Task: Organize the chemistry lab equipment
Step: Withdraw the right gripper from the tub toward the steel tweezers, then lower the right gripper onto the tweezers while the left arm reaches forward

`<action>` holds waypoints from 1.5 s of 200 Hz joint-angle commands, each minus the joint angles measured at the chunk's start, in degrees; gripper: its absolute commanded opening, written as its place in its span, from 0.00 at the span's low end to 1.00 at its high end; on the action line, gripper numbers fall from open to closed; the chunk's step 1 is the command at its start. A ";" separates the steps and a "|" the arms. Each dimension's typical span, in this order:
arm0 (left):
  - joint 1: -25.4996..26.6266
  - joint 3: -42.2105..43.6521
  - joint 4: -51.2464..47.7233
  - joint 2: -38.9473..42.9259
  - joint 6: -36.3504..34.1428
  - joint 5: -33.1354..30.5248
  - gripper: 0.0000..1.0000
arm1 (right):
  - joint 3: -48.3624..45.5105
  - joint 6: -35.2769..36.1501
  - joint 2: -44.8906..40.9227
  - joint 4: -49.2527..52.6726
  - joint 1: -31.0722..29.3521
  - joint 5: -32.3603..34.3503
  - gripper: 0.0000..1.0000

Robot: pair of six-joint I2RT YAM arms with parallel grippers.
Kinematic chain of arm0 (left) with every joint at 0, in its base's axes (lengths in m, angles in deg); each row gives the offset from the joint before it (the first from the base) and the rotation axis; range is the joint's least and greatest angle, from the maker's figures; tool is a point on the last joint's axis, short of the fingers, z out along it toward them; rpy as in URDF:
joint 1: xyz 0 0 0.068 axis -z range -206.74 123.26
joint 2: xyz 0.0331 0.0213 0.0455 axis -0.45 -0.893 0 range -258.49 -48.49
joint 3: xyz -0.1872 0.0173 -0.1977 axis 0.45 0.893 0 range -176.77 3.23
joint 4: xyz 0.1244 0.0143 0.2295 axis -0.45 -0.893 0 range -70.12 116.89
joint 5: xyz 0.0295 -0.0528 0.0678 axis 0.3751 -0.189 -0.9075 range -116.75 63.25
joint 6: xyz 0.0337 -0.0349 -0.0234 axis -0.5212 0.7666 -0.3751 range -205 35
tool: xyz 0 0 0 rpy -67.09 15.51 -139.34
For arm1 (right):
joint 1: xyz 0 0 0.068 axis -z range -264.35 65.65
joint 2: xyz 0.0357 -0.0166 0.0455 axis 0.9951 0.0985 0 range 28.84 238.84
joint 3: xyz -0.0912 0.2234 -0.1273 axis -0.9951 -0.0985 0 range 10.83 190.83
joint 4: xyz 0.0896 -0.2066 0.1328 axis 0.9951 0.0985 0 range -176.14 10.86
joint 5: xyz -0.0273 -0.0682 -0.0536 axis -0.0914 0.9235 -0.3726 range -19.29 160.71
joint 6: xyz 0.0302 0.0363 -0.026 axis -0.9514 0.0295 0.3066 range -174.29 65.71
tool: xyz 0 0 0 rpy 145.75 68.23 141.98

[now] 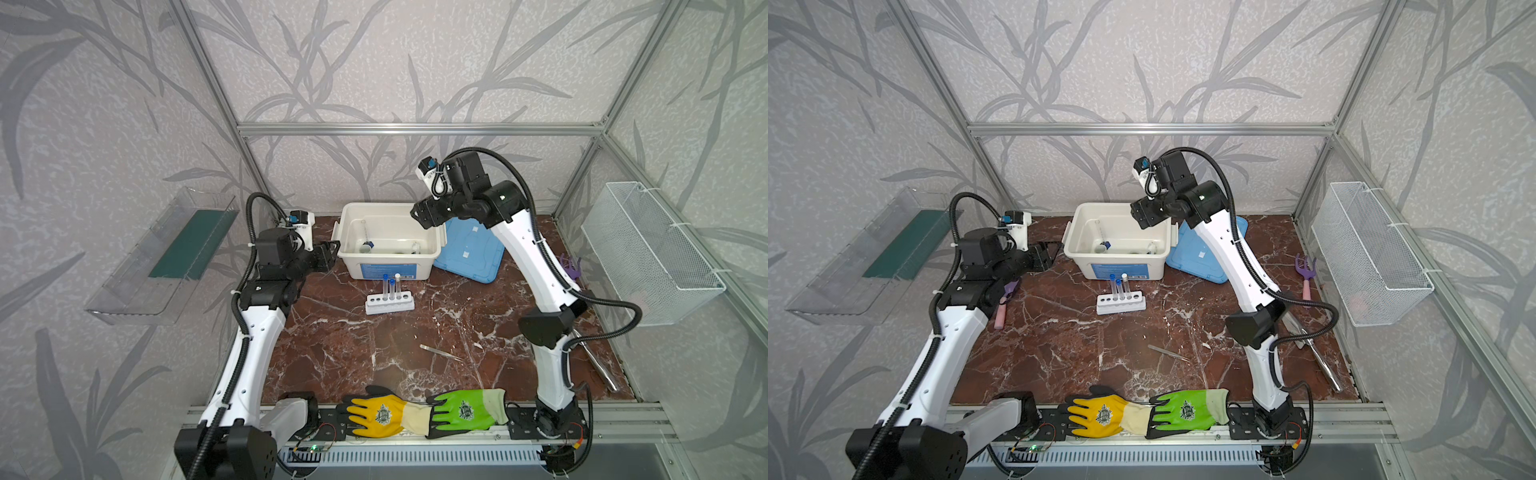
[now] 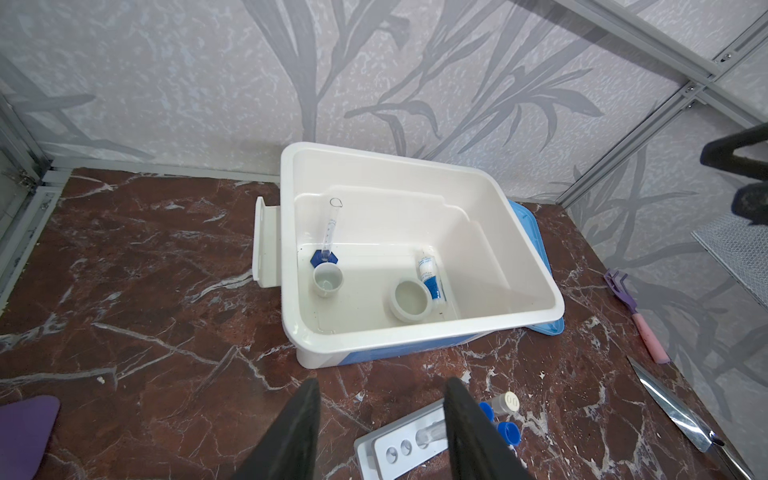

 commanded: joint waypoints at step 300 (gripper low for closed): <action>34.74 -1.72 -8.06 -6.90 -9.89 1.67 0.49 | -111.00 -30.93 -44.22 -43.26 1.93 -24.08 0.49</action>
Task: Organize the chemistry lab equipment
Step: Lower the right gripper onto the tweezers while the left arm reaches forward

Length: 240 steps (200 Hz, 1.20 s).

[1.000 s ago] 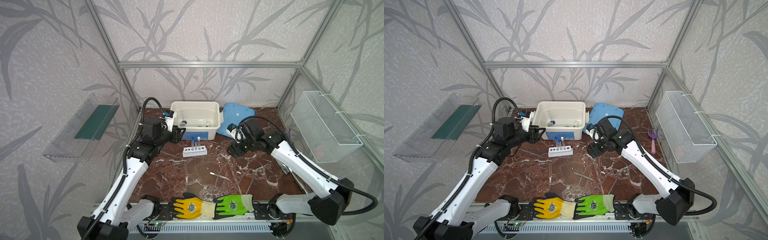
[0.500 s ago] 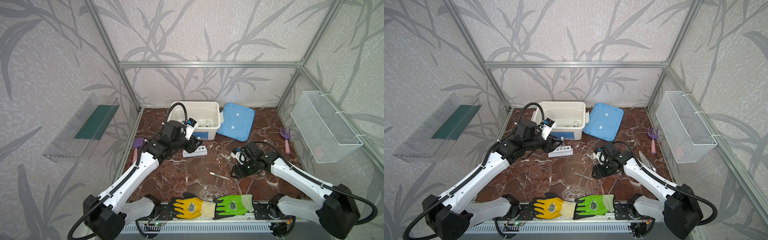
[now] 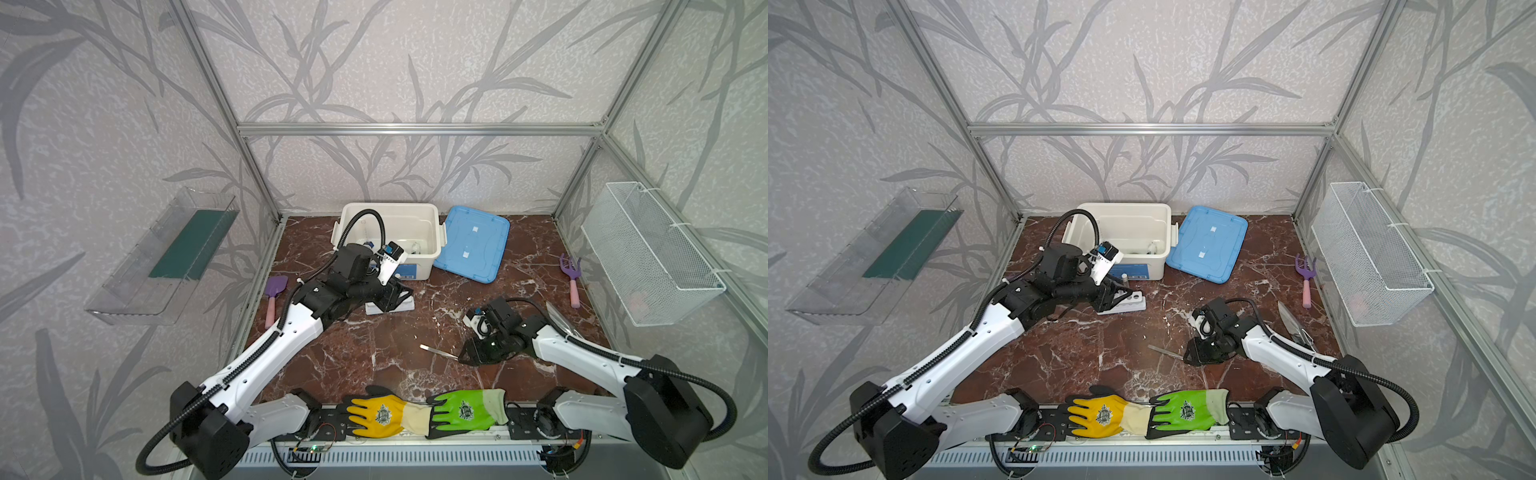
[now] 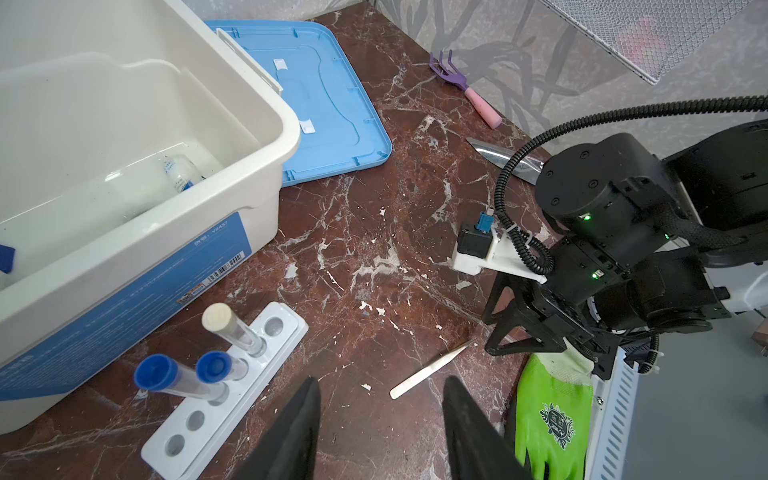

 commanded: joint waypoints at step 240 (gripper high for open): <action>0.64 -0.72 0.82 -2.93 0.00 1.92 0.49 | -9.25 -6.45 3.66 -20.14 -0.36 -5.70 0.31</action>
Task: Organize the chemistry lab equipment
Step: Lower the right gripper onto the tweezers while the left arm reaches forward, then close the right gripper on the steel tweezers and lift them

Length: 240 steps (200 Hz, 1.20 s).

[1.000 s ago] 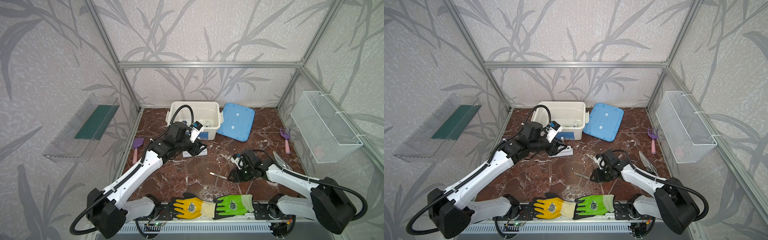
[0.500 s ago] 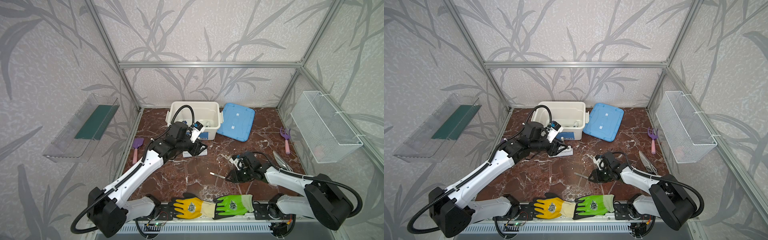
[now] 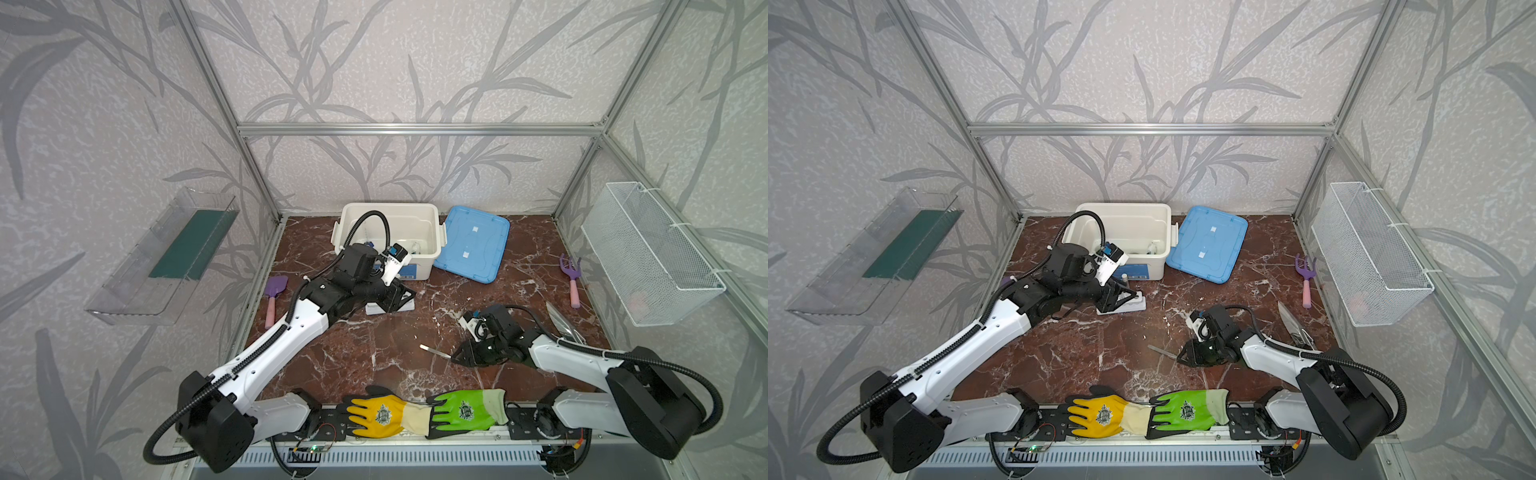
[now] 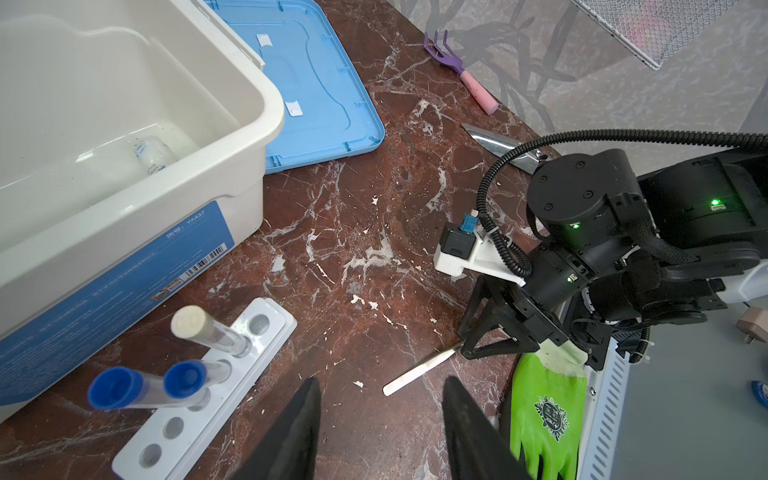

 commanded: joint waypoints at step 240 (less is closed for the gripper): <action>0.23 0.08 0.62 -1.07 -0.97 0.07 0.48 | 5.21 -4.24 -5.21 6.59 -1.92 4.73 0.40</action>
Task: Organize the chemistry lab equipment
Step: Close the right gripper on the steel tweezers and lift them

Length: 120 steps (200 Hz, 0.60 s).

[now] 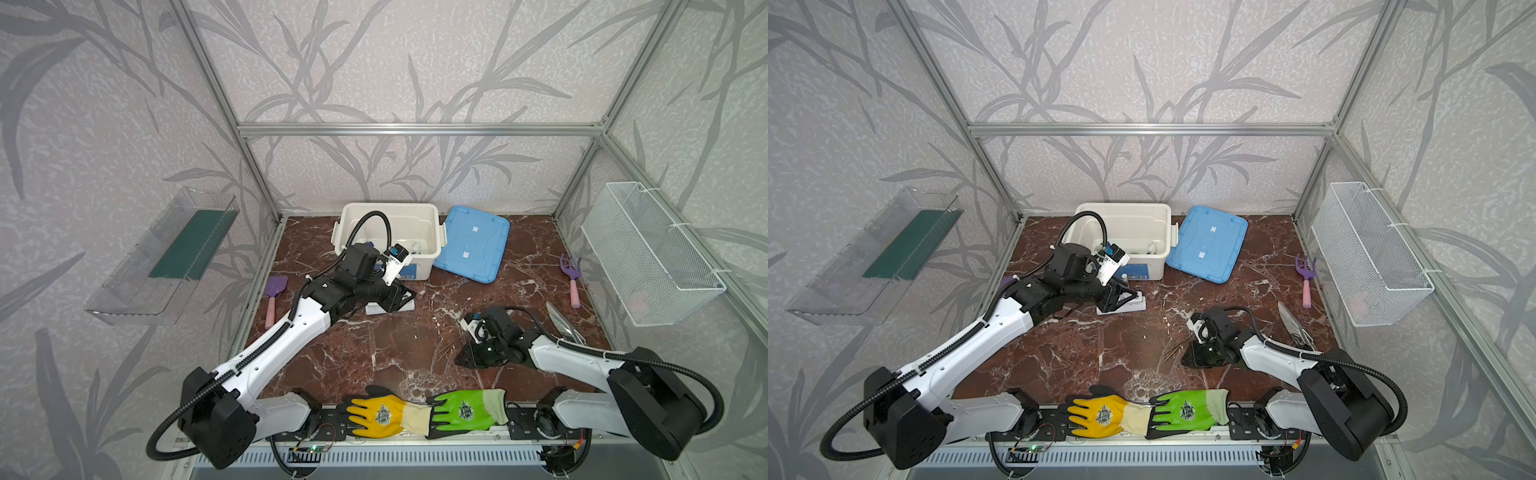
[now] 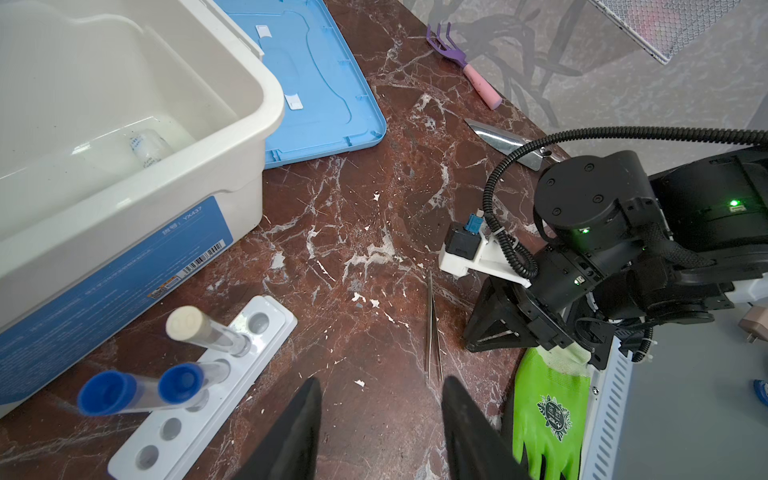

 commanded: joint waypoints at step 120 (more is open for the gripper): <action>0.21 2.40 -0.39 1.68 -1.32 -4.08 0.48 | 25.63 -22.77 7.88 32.44 -10.41 32.89 0.56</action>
